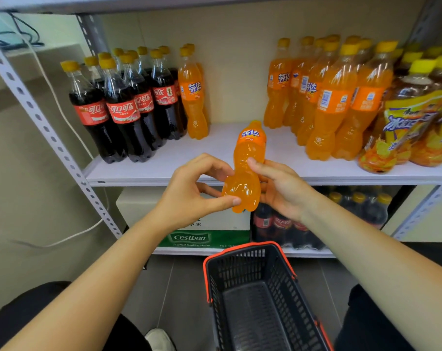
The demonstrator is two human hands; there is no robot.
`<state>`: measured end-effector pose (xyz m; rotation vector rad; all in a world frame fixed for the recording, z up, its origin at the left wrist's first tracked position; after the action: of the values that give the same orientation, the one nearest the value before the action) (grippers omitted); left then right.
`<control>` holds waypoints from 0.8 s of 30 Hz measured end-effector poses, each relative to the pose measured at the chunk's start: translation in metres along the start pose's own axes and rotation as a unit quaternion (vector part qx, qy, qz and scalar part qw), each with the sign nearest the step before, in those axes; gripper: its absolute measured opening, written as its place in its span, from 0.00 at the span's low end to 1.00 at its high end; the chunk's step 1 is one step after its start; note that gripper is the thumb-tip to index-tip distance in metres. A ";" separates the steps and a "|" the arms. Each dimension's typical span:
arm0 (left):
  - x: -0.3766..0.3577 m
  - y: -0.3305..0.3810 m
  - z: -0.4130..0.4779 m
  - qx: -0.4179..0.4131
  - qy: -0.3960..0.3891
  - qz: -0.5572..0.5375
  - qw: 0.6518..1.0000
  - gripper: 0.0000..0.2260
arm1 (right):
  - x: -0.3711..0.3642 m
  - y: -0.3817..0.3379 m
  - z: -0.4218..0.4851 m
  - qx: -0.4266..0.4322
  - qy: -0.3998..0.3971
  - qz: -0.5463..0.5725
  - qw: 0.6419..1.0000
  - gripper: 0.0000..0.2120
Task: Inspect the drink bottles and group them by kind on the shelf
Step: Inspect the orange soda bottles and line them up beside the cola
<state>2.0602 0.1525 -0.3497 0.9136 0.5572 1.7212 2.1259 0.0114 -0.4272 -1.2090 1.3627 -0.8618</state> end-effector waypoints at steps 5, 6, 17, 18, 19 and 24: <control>-0.006 -0.006 -0.003 0.006 -0.016 0.020 1.000 0.18 | 0.007 -0.007 0.003 0.057 0.027 -0.034 0.997 0.31; -0.006 -0.013 -0.003 0.045 -0.015 0.000 0.999 0.17 | 0.008 -0.009 0.003 0.073 0.030 -0.043 0.996 0.31; -0.031 -0.050 -0.002 0.167 -0.002 0.029 0.986 0.27 | -0.009 -0.041 -0.006 0.300 0.029 -0.148 0.942 0.33; -0.030 -0.052 0.000 0.172 0.006 0.020 0.985 0.26 | -0.012 -0.043 -0.005 0.309 0.023 -0.161 0.937 0.32; -0.028 -0.055 0.002 0.181 0.016 0.004 0.983 0.26 | -0.014 -0.045 -0.002 0.310 0.013 -0.168 0.936 0.31; -0.006 -0.076 0.023 0.225 0.085 -0.034 0.970 0.24 | 0.001 -0.041 0.027 0.305 0.016 -0.364 0.880 0.31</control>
<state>2.1238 0.1709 -0.3938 1.0487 1.1129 1.6482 2.1606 0.0048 -0.3929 -1.1847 0.5269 -1.6926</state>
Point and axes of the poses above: each hand's wrist, its own z-axis towards the middle knuckle, its own x-axis out of the back of the hand, y = z × x, the point moved 10 cm from there along z, towards the middle knuckle, and after that the axes turned 15 degrees about y, right-handed, at the moved point
